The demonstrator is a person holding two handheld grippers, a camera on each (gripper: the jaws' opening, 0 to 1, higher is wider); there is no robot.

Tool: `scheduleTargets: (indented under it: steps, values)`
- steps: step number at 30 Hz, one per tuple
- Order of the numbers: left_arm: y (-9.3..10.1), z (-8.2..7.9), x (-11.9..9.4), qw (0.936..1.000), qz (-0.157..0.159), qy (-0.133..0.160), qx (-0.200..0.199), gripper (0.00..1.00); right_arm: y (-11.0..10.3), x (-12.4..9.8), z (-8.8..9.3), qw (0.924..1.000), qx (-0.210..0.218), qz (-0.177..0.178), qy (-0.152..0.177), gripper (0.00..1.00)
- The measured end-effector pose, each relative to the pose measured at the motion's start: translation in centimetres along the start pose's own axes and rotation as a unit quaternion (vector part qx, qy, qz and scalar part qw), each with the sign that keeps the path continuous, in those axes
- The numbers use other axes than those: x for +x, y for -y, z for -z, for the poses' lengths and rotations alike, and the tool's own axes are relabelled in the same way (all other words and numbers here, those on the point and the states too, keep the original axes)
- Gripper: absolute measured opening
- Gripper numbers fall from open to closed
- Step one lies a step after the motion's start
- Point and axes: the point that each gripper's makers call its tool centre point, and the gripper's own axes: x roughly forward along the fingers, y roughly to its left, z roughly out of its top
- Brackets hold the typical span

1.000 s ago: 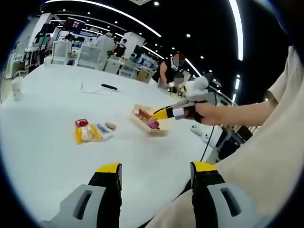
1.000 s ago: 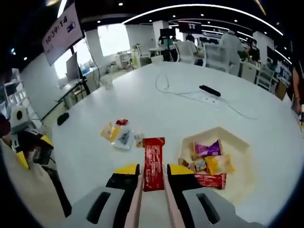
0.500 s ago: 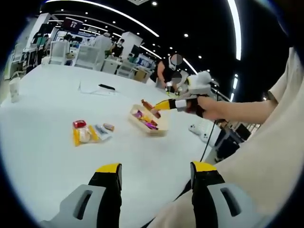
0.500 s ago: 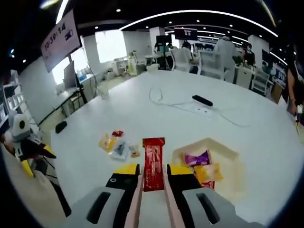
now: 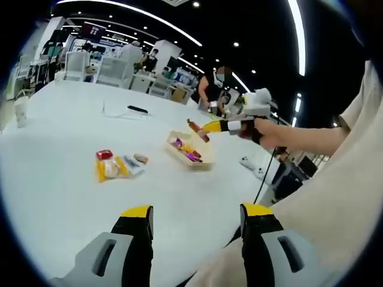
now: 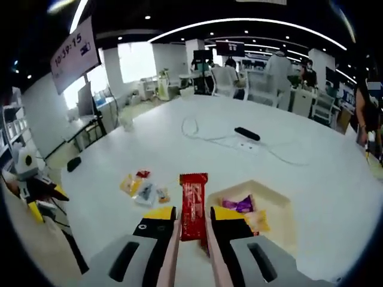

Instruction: Place the target food into the container with the food tongs after gripping and lifting it, then release it inside without dropping or visibly crushing the food.

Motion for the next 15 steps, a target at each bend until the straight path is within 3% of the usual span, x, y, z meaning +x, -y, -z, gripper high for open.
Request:
scheduleTargets:
  steps: [15]
  values:
    - [0.4, 0.0, 0.2, 1.0, 0.002, 0.0, 0.003, 0.59, 1.1, -1.5, -2.1, 0.9996, -0.002, 0.014, 0.024, 0.22]
